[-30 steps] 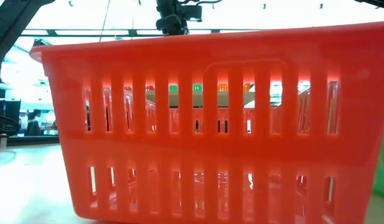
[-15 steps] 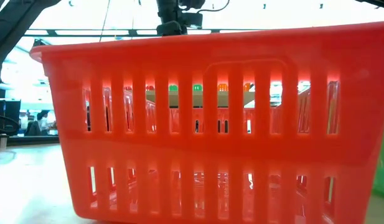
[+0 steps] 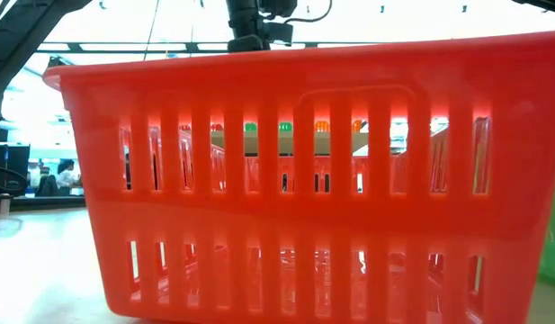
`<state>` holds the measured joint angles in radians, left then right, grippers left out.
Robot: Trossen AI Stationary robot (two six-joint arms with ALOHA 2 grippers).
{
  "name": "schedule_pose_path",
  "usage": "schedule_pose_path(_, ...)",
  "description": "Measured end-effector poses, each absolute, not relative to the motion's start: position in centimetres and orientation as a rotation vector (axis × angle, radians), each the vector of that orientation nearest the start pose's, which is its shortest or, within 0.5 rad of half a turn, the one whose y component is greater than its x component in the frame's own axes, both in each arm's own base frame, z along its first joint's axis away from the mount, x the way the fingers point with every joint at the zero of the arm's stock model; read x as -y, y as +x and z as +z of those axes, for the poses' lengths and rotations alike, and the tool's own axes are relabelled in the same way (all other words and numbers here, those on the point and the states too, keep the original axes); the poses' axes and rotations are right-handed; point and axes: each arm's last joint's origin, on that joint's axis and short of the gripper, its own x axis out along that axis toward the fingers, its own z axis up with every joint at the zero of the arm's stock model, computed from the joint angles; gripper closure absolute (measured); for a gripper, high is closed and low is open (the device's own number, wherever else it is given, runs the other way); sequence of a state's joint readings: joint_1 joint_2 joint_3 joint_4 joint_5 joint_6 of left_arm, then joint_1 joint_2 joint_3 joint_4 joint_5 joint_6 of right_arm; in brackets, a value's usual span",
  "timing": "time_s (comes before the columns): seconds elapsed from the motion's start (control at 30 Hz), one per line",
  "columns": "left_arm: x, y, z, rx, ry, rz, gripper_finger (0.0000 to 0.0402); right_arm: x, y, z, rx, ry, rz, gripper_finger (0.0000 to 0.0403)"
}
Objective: Stack baskets on shelf by color
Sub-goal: Stack the left green basket on top of the green basket on the shelf, then stack the right red basket on top of the red basket on the shelf
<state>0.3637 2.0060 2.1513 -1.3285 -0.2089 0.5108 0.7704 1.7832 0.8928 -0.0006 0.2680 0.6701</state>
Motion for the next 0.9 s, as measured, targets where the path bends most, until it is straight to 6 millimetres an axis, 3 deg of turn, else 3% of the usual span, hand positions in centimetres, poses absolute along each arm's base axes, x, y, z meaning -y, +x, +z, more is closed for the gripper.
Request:
schedule_pose_path(0.6,-14.86,37.08,35.15,-1.306,0.353,0.219,0.0256,-22.89,24.68,13.44,-0.886,0.177,0.184,0.0209)
schedule_pose_path(0.9,-14.78,37.06,35.13,-1.300,0.305,0.243,0.0247,-22.88,24.68,13.44,-0.886,0.176,0.184,0.0209)
